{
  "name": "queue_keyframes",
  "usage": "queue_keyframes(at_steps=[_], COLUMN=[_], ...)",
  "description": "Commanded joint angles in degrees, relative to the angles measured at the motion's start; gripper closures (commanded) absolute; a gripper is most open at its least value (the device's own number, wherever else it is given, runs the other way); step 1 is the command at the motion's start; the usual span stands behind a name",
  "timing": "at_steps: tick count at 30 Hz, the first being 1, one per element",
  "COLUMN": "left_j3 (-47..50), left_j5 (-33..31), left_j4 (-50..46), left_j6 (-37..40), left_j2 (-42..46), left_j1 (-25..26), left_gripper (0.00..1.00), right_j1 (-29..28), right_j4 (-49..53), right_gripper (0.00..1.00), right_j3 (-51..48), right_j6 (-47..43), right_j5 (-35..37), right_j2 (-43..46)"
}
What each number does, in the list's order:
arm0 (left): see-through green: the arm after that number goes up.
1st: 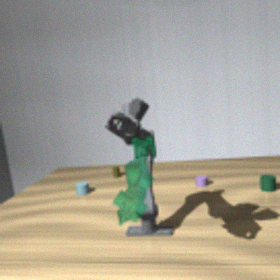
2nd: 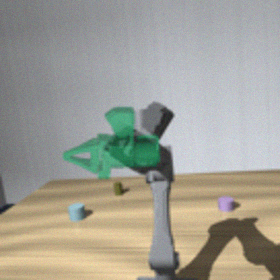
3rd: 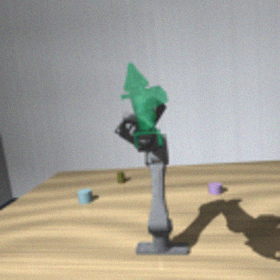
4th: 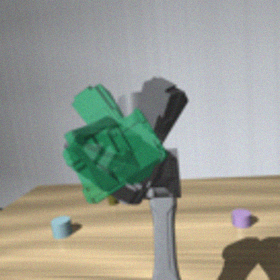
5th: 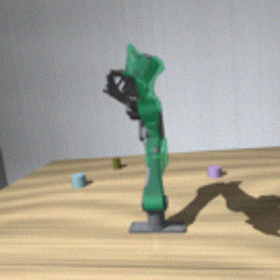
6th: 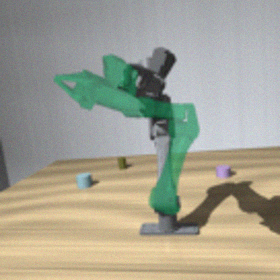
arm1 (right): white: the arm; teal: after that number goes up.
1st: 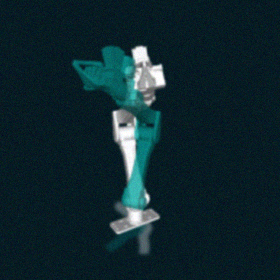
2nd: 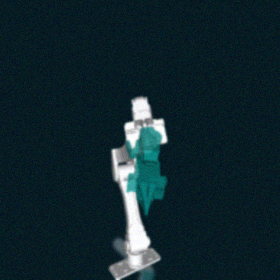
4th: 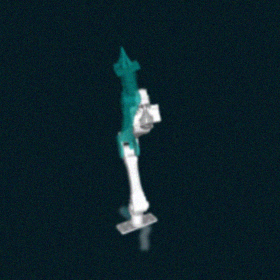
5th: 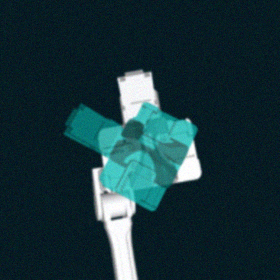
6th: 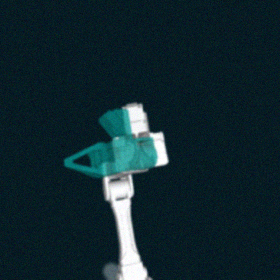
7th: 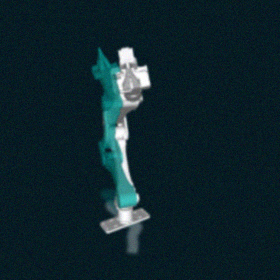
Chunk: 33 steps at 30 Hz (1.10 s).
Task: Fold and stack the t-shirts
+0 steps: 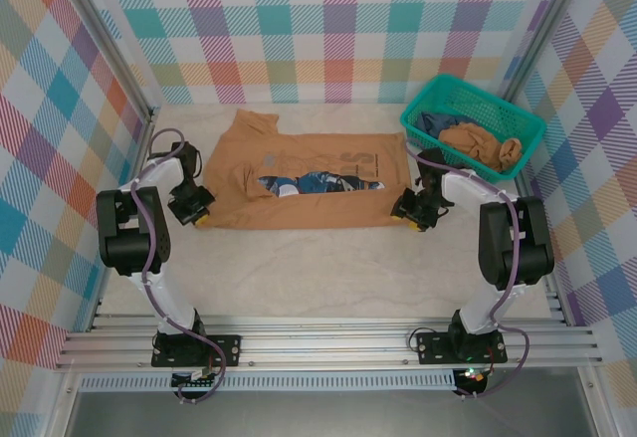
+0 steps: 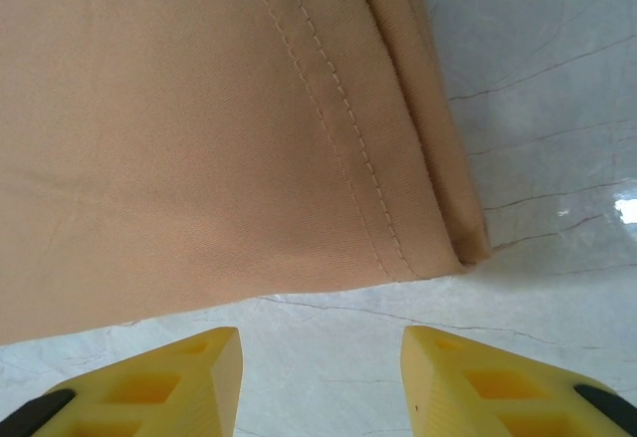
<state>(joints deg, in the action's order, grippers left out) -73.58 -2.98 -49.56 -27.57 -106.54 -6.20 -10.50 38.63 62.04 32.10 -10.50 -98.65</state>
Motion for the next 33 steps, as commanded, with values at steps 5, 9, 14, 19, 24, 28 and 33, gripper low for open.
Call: queue_keyframes(at_steps=[5, 9, 14, 19, 24, 28, 33], left_j3=[-4.6, -7.68, -10.19, -11.93, -11.86, -12.82, -15.38], left_j5=[-3.83, -5.7, -8.93, -10.07, -1.12, 1.09, -1.85], left_j4=[-4.06, -7.53, -11.44, -12.68, -10.13, -8.72, -7.97], left_j6=[3.91, 4.6, 4.37, 0.82, -4.91, -5.92, -2.77], left_j2=[0.04, -2.58, -3.51, 1.0, -1.2, -5.65, -11.79], left_j1=[-0.39, -0.35, 0.53, 5.4, 7.74, 7.7, 7.33], left_gripper=[1.0, 1.0, 0.82, 0.8, 0.89, 0.93, 0.95], right_j1=[0.13, 0.13, 0.07, -0.36, -2.18, -3.51, -3.38], right_j4=[1.38, 1.86, 1.8, 0.07, -0.59, -1.24, 1.15], right_gripper=[0.54, 0.55, 0.55, 0.59, 0.7, 0.74, 0.76], right_j3=[1.81, 2.2, 2.47, 2.33, 4.2, 6.52, 8.15], right_j6=[-0.97, -1.25, -1.09, 0.03, 2.05, 4.16, 5.16], right_j5=[0.58, 1.43, 2.89, 2.47, 0.93, 0.63, 4.75], right_j2=[-1.05, -1.51, -0.27, 1.39, -0.87, -3.97, -9.21])
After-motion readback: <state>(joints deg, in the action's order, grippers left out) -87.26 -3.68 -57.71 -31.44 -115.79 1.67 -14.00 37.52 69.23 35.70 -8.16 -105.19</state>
